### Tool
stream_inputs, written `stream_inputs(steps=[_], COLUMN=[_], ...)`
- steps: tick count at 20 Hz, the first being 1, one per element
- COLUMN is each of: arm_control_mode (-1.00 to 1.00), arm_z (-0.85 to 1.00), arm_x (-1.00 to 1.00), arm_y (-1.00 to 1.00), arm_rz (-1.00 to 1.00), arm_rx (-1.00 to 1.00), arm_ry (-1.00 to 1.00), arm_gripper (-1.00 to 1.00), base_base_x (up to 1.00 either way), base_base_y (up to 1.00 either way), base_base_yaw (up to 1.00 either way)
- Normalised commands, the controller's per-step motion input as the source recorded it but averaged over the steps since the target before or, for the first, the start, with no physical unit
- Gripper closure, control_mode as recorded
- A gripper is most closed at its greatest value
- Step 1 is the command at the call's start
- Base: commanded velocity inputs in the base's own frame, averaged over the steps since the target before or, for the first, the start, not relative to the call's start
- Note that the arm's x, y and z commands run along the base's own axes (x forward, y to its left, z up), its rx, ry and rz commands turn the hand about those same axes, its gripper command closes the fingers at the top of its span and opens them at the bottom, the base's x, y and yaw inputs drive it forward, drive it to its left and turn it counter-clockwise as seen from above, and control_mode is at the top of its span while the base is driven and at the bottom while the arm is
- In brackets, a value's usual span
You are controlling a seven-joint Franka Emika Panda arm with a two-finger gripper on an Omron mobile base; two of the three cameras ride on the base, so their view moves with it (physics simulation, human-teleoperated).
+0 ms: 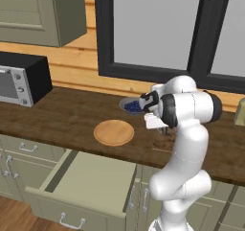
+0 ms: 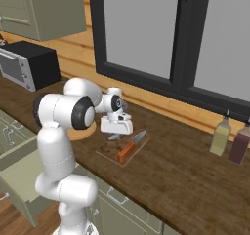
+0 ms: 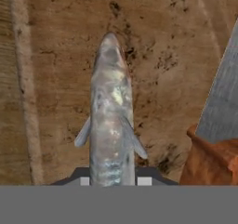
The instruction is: Pick up the knife from the drawer and place it on the cutting board. Then place the meat from the plate to the cutting board.
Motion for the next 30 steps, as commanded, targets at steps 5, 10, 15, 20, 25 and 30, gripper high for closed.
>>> stream_inputs(steps=[5, 10, 15, 20, 25, 30], arm_control_mode=[-1.00, -1.00, -1.00, -1.00, -1.00, -1.00], arm_z=[0.00, 0.04, 0.19, 0.55, 1.00, 1.00], arm_x=[-0.01, 0.02, 0.00, -0.19, -0.70, -1.00], arm_y=[-0.32, -0.04, 0.00, 0.00, 0.00, 0.00], arm_rz=[-0.02, -0.02, 0.00, 0.00, 0.01, 0.00], arm_rx=[0.00, 0.00, 0.00, 0.02, 0.18, 0.21], arm_ry=[-0.06, -0.08, -0.04, -0.10, -0.15, -0.28], arm_gripper=[1.00, -1.00, -1.00, -1.00, -1.00, -1.00], base_base_x=[0.00, 0.00, 0.00, 0.00, 0.00, 0.00], base_base_y=[0.00, 0.00, 0.00, 0.00, 0.00, 0.00], base_base_yaw=[0.00, 0.00, 0.00, 0.00, 0.00, 0.00])
